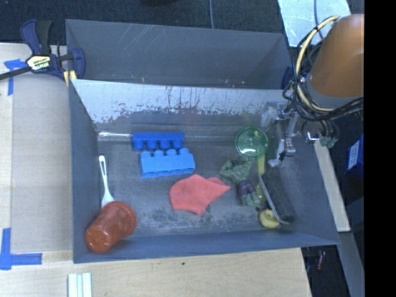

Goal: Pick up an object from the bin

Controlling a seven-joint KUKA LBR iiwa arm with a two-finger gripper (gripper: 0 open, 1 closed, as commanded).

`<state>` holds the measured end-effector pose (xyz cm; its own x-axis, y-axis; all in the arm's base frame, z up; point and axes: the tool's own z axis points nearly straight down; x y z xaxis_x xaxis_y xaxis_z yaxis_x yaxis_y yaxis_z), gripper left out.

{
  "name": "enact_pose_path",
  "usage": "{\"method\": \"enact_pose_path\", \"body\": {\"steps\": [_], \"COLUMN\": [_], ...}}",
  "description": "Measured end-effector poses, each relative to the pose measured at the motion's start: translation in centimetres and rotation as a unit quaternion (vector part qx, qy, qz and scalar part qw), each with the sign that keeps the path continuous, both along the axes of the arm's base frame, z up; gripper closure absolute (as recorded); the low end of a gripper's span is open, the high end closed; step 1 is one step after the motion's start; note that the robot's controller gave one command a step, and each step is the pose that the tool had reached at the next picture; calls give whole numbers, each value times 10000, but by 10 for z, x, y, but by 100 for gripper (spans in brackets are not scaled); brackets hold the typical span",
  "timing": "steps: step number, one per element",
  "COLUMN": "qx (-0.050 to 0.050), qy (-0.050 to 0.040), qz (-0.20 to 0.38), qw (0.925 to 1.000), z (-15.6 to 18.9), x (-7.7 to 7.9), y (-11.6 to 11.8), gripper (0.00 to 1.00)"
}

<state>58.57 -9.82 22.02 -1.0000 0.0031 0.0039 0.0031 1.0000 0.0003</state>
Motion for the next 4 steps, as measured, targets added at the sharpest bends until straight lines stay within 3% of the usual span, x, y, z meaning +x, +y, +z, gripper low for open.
{"method": "enact_pose_path", "body": {"steps": [1,2,3,4], "qx": [-5,-8,-22,-21], "qy": [-42,-54,-81,-96], "qz": [13,514,1237,1517], "qw": [10000,9987,9923,9884], "z": [5,-43,-53,-111], "x": [2,-1,10,-8], "y": [1,51,71,113], "gripper": [0,0,0,0]}}
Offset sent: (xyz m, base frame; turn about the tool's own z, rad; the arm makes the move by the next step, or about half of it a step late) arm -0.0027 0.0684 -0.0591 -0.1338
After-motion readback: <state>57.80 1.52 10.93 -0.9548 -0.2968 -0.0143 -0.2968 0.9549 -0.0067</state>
